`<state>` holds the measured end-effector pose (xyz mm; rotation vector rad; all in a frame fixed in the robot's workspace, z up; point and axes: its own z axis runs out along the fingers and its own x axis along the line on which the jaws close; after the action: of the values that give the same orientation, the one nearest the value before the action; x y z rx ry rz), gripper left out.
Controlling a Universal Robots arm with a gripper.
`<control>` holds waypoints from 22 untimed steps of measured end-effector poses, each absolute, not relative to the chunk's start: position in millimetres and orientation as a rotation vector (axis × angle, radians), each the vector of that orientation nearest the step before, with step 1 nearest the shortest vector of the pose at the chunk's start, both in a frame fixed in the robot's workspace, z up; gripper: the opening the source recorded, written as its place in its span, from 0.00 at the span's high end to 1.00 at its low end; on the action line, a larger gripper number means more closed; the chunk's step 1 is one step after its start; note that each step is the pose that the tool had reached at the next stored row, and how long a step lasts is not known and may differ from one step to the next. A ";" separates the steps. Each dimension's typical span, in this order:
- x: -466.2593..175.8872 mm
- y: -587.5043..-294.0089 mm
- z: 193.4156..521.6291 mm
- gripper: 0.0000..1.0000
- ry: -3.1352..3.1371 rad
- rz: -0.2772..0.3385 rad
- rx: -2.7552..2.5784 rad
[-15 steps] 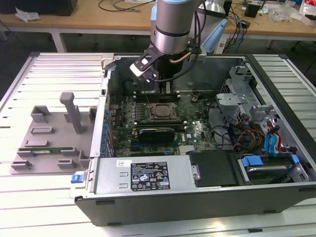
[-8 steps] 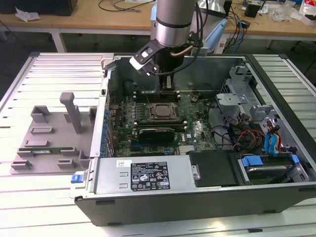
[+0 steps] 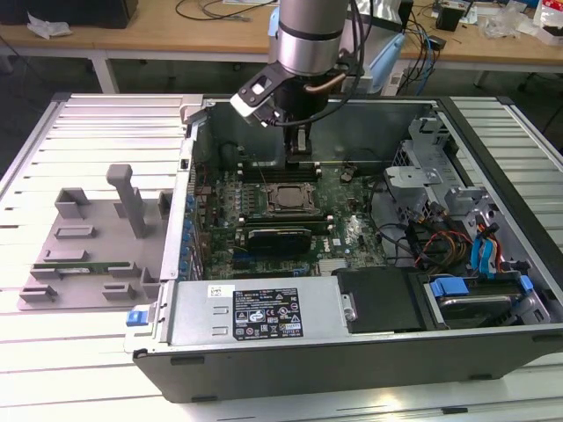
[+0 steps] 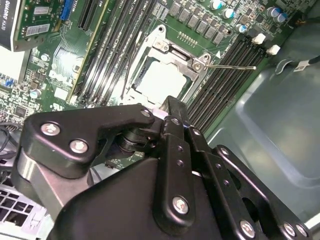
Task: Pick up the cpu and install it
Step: 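Close the cpu cover, then install the first cpu locking lever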
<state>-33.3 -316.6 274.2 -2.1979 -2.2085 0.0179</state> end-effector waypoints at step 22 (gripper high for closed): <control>-33.3 -316.6 295.5 0.89 -2.214 0.018 -2.193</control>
<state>-33.3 -316.6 295.5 -2.1926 -2.2138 0.0181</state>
